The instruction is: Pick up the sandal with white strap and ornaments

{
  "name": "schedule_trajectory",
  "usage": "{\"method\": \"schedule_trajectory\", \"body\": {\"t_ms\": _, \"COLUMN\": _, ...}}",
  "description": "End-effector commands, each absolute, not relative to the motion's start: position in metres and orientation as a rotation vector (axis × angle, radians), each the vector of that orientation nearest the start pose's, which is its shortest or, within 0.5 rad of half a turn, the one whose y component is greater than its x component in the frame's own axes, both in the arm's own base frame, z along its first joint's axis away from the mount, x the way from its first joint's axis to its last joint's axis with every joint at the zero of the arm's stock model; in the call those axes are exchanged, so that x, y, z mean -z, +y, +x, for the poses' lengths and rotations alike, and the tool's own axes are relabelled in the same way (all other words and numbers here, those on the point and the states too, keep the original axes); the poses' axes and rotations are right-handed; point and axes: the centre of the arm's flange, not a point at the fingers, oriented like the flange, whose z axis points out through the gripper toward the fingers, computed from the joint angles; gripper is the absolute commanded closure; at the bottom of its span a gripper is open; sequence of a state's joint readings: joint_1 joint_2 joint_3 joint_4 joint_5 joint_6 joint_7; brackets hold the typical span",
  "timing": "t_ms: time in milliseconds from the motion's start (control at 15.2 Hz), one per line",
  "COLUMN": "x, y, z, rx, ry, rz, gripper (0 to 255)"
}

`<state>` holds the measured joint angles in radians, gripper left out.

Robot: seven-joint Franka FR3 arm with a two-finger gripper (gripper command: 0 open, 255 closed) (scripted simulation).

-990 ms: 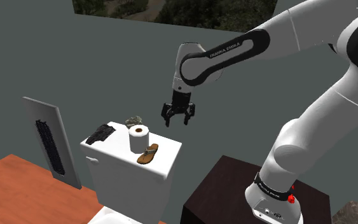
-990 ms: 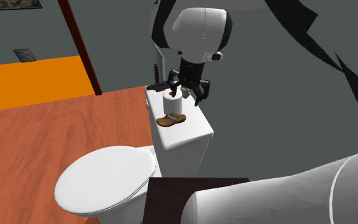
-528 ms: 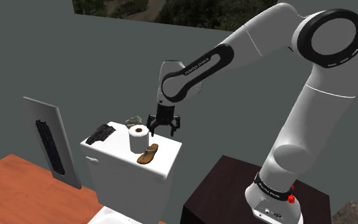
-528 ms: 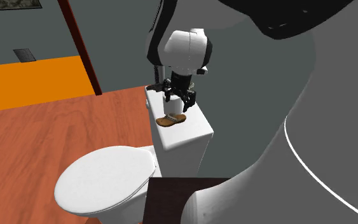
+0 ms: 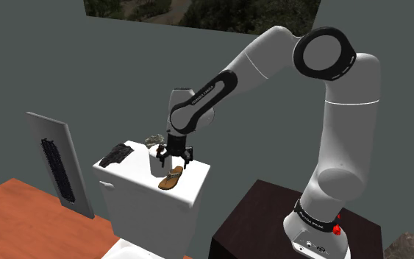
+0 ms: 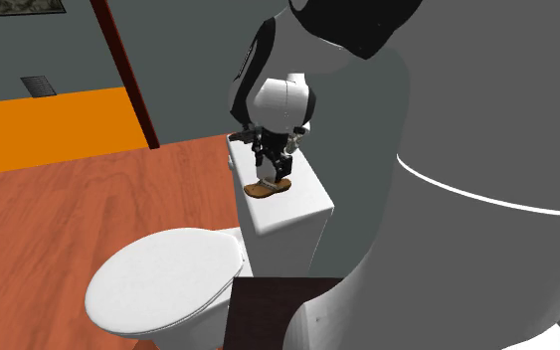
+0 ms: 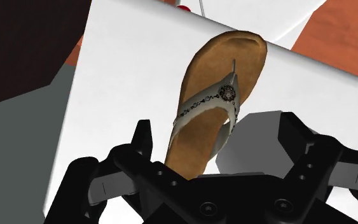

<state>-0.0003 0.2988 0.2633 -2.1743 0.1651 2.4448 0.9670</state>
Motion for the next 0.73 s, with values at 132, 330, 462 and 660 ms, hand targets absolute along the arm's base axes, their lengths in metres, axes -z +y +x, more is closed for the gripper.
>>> {"method": "schedule_trajectory", "body": {"t_ms": 132, "x": -0.232, "y": 0.145, "z": 0.544, "rx": -0.190, "ry": 1.248, "rz": -2.730, "gripper": 0}}
{"method": "schedule_trajectory", "body": {"t_ms": 330, "x": -0.216, "y": 0.145, "z": 0.544, "rx": -0.190, "ry": 1.248, "rz": -2.730, "gripper": 0}}
{"method": "schedule_trajectory", "body": {"t_ms": 462, "x": -0.213, "y": 0.145, "z": 0.544, "rx": -0.190, "ry": 1.248, "rz": -2.730, "gripper": 0}}
{"method": "schedule_trajectory", "body": {"t_ms": 660, "x": -0.213, "y": 0.145, "z": 0.543, "rx": -0.190, "ry": 1.249, "rz": -2.730, "gripper": 255}}
